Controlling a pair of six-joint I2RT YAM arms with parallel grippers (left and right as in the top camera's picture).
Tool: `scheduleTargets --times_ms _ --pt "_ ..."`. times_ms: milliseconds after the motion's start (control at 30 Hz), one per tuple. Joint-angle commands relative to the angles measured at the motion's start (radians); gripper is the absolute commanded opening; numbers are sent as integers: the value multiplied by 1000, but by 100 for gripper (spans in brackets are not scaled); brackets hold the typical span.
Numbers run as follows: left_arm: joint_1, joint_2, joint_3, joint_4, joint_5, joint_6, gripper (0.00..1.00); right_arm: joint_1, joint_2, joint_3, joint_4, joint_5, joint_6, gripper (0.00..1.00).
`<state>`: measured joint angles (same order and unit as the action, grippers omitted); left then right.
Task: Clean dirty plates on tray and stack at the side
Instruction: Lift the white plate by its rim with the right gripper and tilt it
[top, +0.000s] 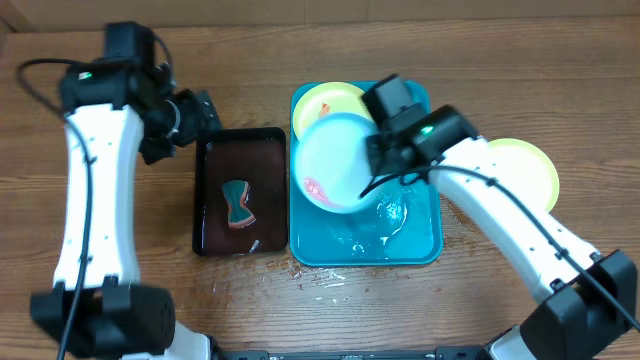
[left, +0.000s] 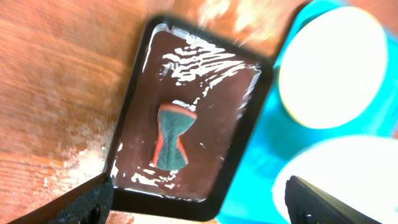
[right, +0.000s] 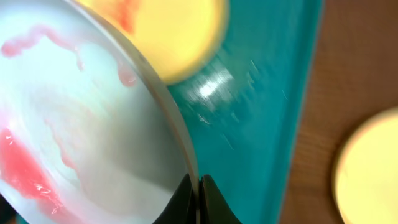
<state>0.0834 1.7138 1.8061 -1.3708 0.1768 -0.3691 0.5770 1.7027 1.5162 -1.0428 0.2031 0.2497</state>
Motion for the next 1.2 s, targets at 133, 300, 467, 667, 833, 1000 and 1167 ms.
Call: scheduleTargets --times_ms 133,300,467,667,833,1000,1167 --pt "22 -140 49 -9 68 26 93 217 28 28 211 262 -14 4" --pt "22 -179 49 -11 67 26 100 314 101 28 287 473 -11 4" --pt "22 -177 48 -21 50 26 100 419 105 28 294 645 -11 4" --pt "22 -177 48 -21 31 26 100 546 105 28 291 884 -11 4" --pt "22 -177 48 -21 -14 26 100 615 105 28 290 973 -11 4" --pt "22 -177 48 -21 -31 26 100 646 105 28 290 1001 -11 4" --pt "21 -177 48 -21 -31 26 100 646 105 28 286 1001 -11 4"
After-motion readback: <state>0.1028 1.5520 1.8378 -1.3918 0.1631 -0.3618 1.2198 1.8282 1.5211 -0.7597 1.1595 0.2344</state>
